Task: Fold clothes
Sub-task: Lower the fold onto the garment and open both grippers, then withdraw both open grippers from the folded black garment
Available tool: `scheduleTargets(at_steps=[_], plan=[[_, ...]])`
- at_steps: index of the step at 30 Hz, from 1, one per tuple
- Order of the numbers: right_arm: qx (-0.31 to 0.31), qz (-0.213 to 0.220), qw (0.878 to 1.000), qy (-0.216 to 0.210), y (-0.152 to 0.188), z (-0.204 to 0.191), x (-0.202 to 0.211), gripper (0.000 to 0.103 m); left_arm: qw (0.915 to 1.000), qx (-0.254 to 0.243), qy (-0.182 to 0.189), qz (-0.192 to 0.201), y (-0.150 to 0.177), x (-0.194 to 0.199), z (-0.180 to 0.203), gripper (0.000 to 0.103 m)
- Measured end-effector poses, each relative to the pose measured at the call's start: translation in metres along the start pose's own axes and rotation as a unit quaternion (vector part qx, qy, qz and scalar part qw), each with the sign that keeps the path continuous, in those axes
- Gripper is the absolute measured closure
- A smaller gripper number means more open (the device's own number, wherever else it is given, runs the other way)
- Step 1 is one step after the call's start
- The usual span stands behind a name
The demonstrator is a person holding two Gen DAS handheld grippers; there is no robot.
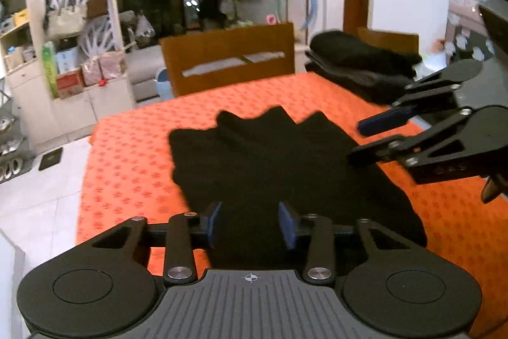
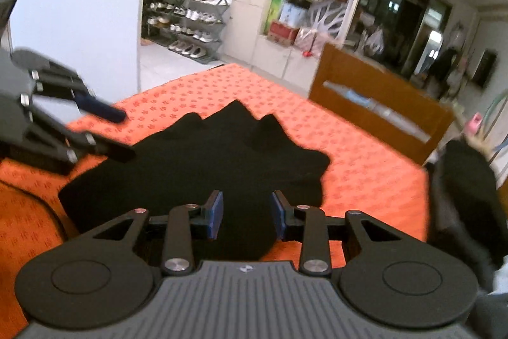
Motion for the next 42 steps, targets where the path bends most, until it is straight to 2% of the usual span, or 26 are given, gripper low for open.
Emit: scheduleTargets(at_steps=[5, 8, 10, 12, 13, 17, 22, 24, 25, 26, 27, 28, 30, 33, 37, 42], plan=[[-0.050, -0.040, 0.997, -0.038, 0.016, -0.002, -0.043, 0.064, 0.9991, 0.008, -0.003, -0.042, 0.018, -0.028, -0.003, 0.062], [-0.063, -0.041, 0.996, -0.045, 0.018, 0.000, -0.047, 0.064, 0.9993, 0.019, 0.005, -0.031, 0.018, -0.023, -0.005, 0.060], [-0.066, -0.029, 0.996, -0.047, 0.016, 0.001, -0.036, 0.064, 0.9991, 0.034, 0.019, -0.018, 0.017, -0.011, -0.008, 0.051], [-0.071, -0.016, 0.996, -0.050, 0.017, 0.002, -0.020, 0.056, 0.9988, 0.040, 0.028, -0.008, 0.019, 0.002, -0.011, 0.045], [-0.076, -0.014, 0.996, -0.051, 0.022, 0.002, -0.013, 0.047, 0.9985, 0.043, 0.033, -0.007, 0.022, 0.008, -0.011, 0.042], [-0.087, -0.023, 0.994, -0.061, 0.046, -0.007, 0.015, 0.034, 0.9964, 0.057, 0.060, -0.022, 0.041, 0.028, -0.006, 0.036], [-0.072, -0.048, 0.994, -0.069, 0.077, -0.030, 0.017, 0.031, 0.9939, 0.041, 0.086, -0.056, 0.065, 0.033, 0.012, 0.035], [-0.058, -0.056, 0.995, -0.064, 0.082, -0.037, 0.009, 0.035, 0.9949, 0.020, 0.077, -0.062, 0.070, 0.027, 0.017, 0.034], [-0.050, -0.059, 0.995, -0.061, 0.083, -0.039, 0.005, 0.043, 0.9952, 0.009, 0.072, -0.065, 0.072, 0.024, 0.020, 0.035], [-0.043, -0.060, 0.996, -0.056, 0.083, -0.041, 0.002, 0.051, 0.9955, 0.003, 0.067, -0.067, 0.073, 0.021, 0.020, 0.042], [-0.038, -0.059, 0.996, -0.053, 0.083, -0.041, 0.000, 0.054, 0.9959, -0.004, 0.058, -0.069, 0.073, 0.018, 0.020, 0.050], [-0.035, -0.058, 0.996, -0.050, 0.081, -0.041, -0.001, 0.060, 0.9964, -0.010, 0.049, -0.068, 0.073, 0.018, 0.019, 0.067], [-0.033, -0.054, 0.997, -0.048, 0.076, -0.040, 0.002, 0.069, 0.9972, -0.016, 0.043, -0.059, 0.071, 0.022, 0.017, 0.075], [-0.030, -0.039, 0.998, -0.041, 0.065, -0.042, 0.016, 0.073, 0.9982, -0.033, 0.035, -0.037, 0.061, 0.038, 0.023, 0.077], [-0.040, -0.024, 0.998, -0.036, 0.052, -0.044, 0.044, 0.074, 0.9985, -0.023, 0.043, -0.022, 0.054, 0.065, 0.030, 0.077], [-0.044, -0.030, 0.997, -0.051, 0.052, -0.056, 0.097, 0.074, 0.9971, -0.023, 0.071, -0.014, 0.053, 0.118, 0.050, 0.077]])
Point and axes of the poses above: each gripper's, at about its wrist camera, not at the fingertips, and x roughly against the way its jaws point, z to its right, y to its underside, the point moved 7 cm from there along -x, roughly the way its jaws point, and after that the axes turned 6 degrees about y, right-handed, at the moved point
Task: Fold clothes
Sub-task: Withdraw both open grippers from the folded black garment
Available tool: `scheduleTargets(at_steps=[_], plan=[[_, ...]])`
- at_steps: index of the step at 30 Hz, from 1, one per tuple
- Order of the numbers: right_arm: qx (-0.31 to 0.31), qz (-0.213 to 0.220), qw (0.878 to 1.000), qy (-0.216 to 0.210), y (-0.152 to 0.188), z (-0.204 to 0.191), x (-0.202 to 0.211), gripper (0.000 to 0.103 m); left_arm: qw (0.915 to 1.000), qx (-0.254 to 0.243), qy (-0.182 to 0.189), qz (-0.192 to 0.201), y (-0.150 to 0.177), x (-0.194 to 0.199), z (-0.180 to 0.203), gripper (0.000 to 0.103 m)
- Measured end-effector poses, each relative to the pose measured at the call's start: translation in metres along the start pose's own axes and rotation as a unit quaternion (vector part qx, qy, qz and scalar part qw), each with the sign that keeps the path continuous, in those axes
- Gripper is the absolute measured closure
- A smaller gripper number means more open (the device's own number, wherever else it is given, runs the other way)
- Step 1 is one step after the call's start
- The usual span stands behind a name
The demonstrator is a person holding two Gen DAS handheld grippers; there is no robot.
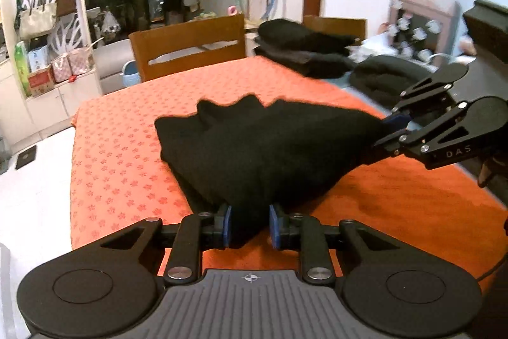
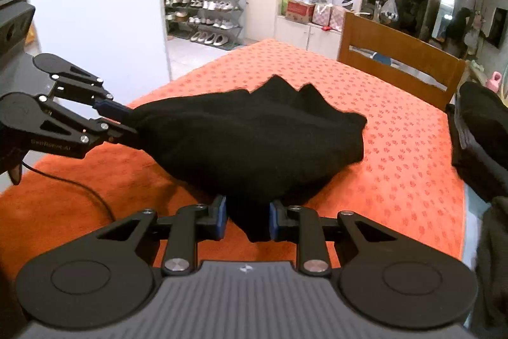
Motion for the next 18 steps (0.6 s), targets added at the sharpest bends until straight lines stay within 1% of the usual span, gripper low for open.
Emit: scheduleTargets(at_steps=[5, 9, 11, 14, 18], plan=[[-0.029, -0.014, 0.999, -0.029, 0.009, -0.017, 0.056, 0.074, 0.9994, 0.001, 0.034, 0.000, 0.003, 0.051, 0.031, 0.077], [-0.052, -0.014, 0.998, -0.041, 0.009, -0.023, 0.087, 0.074, 0.9990, 0.026, 0.036, 0.008, -0.006, 0.069, 0.038, 0.077], [-0.061, -0.008, 0.997, -0.038, 0.005, -0.021, 0.093, 0.074, 0.9986, 0.036, 0.035, 0.016, -0.017, 0.067, 0.035, 0.077], [-0.078, 0.007, 0.997, -0.027, -0.006, -0.009, 0.091, 0.073, 0.9982, 0.041, 0.027, 0.034, -0.036, 0.056, 0.023, 0.077], [-0.086, 0.033, 0.996, -0.001, -0.030, 0.012, 0.078, 0.071, 0.9971, 0.034, 0.015, 0.066, -0.070, 0.034, 0.004, 0.076]])
Point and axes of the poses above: each gripper's, at about its wrist camera, not at the fingertips, and x roughly against the way its jaws point, z to its right, y to its underside, the point moved 7 cm from there along -x, roughly the way its jaws point, and after that the axes turned 6 degrees about y, right-handed, at the moved point
